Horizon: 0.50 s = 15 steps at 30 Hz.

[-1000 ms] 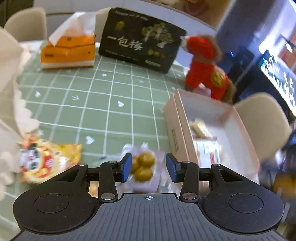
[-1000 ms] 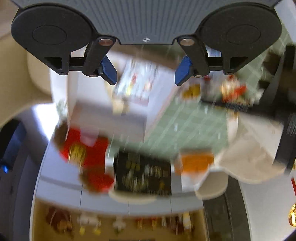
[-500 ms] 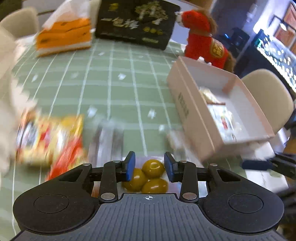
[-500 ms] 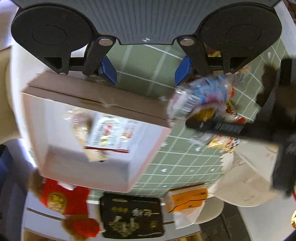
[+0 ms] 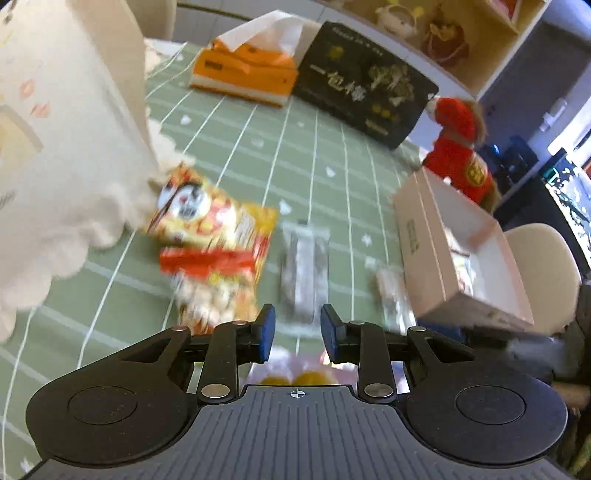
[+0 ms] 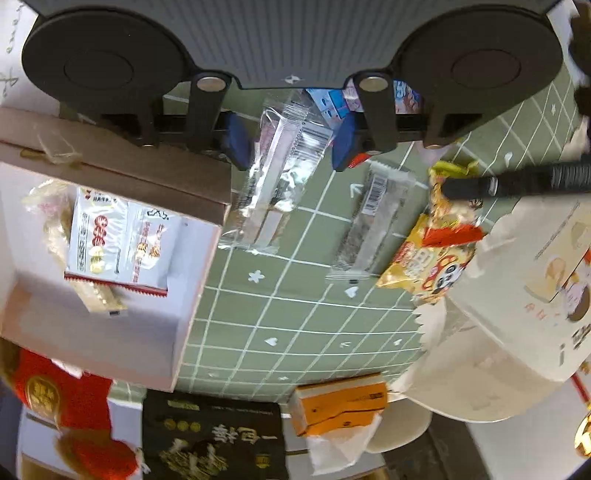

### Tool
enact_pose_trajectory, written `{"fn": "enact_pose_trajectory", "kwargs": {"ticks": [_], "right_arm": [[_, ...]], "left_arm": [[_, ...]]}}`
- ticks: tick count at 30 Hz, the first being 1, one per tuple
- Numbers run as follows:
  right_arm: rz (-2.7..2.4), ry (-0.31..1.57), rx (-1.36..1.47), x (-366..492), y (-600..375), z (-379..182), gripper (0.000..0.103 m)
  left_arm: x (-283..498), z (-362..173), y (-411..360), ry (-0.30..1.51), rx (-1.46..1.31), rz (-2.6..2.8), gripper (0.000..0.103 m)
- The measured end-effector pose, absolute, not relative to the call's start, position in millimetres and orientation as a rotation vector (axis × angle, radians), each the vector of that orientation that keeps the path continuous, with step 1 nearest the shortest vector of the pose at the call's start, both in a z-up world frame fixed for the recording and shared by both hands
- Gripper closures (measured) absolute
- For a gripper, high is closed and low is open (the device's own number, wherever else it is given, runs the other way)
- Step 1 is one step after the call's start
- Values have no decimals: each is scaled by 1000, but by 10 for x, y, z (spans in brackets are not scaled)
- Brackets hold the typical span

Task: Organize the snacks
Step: 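Grasp a clear snack stick bag with the left gripper while the right grasps another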

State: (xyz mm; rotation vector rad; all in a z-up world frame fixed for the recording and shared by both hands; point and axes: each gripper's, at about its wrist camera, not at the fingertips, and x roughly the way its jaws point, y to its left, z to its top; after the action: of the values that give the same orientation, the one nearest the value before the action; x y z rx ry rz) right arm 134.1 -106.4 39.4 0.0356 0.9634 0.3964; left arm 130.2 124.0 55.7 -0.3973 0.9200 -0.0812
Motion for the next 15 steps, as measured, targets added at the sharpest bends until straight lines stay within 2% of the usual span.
{"fn": "enact_pose_trajectory", "kwargs": {"ticks": [4,8,15], "right_arm": [[429,978,22,1139,-1303,520,69],[425,1011,21,811,-1671,582,69],[322,1067,11,454,-2151,390,71]], "left_arm": [[1635,503,1042,945,-303,-43,72],[1846,413,876,980,-267,15,72],[1481,454,500,1032,-164,-149,71]]}}
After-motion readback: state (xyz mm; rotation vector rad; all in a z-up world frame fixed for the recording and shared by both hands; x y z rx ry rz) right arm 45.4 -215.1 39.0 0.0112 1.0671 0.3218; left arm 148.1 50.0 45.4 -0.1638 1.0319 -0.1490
